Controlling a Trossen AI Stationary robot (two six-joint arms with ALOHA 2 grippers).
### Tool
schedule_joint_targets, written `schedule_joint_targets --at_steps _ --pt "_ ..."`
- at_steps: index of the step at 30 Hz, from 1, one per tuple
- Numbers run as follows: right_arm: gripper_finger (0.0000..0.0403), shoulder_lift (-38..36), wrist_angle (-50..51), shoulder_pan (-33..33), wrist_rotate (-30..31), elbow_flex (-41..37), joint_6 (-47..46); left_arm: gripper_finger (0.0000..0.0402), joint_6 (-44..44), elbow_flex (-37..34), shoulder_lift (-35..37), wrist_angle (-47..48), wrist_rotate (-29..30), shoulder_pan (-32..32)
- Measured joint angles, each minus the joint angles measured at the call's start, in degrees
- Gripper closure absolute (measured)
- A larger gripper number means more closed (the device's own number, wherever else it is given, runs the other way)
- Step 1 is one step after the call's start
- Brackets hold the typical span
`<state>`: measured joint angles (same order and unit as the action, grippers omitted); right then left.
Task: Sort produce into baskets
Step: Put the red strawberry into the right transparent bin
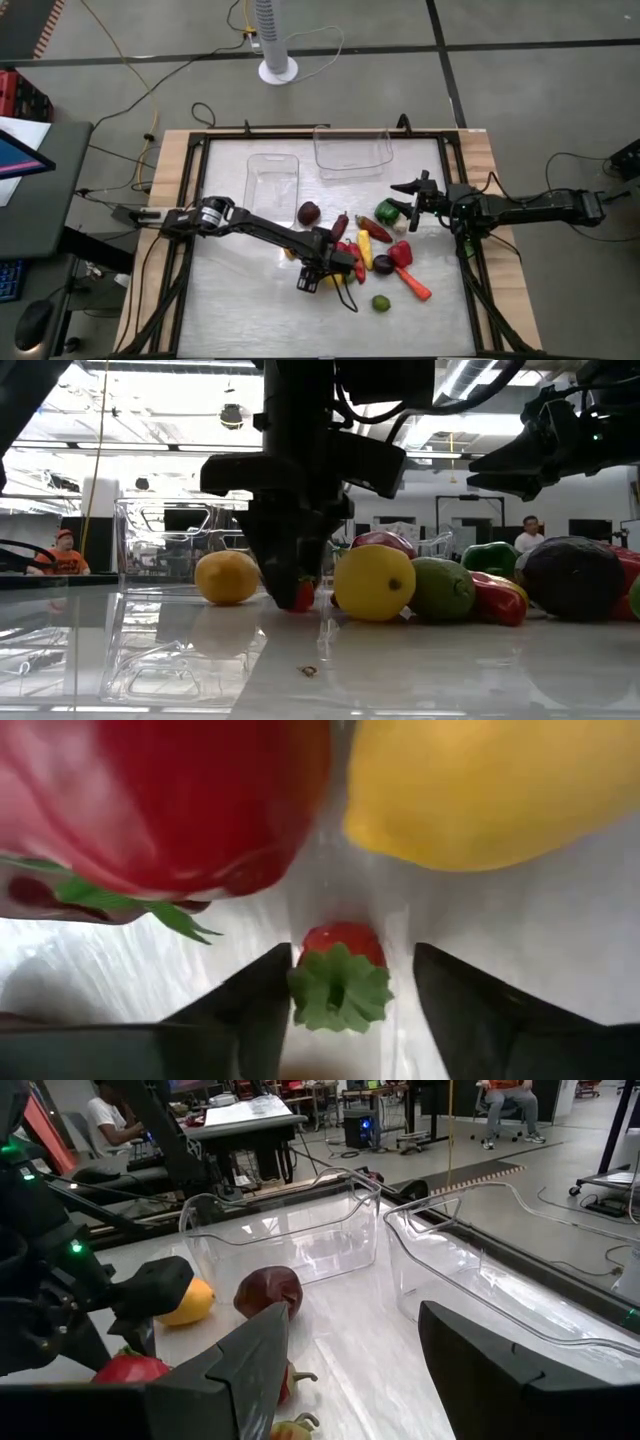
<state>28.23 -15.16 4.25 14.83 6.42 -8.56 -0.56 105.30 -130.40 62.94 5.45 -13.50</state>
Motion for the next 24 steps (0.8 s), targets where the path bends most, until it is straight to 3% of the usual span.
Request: schedule_joint_targets --at_steps 10,14,18,24 --pt "0.0149 -0.01 0.23 0.0 0.0 0.02 0.04 0.0309 0.3 0.0 4.34 0.3 2.91 2.29" --pt "0.0149 -0.01 0.97 0.0 0.01 0.02 0.02 0.0313 0.19 0.0 7.94 -0.82 4.92 4.12" --pt "0.0149 -0.04 1.16 0.0 0.02 0.02 -0.42 0.0307 -0.44 0.0 11.77 -5.49 11.3 6.36" --pt "0.0149 -0.04 1.31 -0.02 0.02 0.02 -1.54 0.0306 -4.5 0.04 12.94 -12.36 14.25 14.14"
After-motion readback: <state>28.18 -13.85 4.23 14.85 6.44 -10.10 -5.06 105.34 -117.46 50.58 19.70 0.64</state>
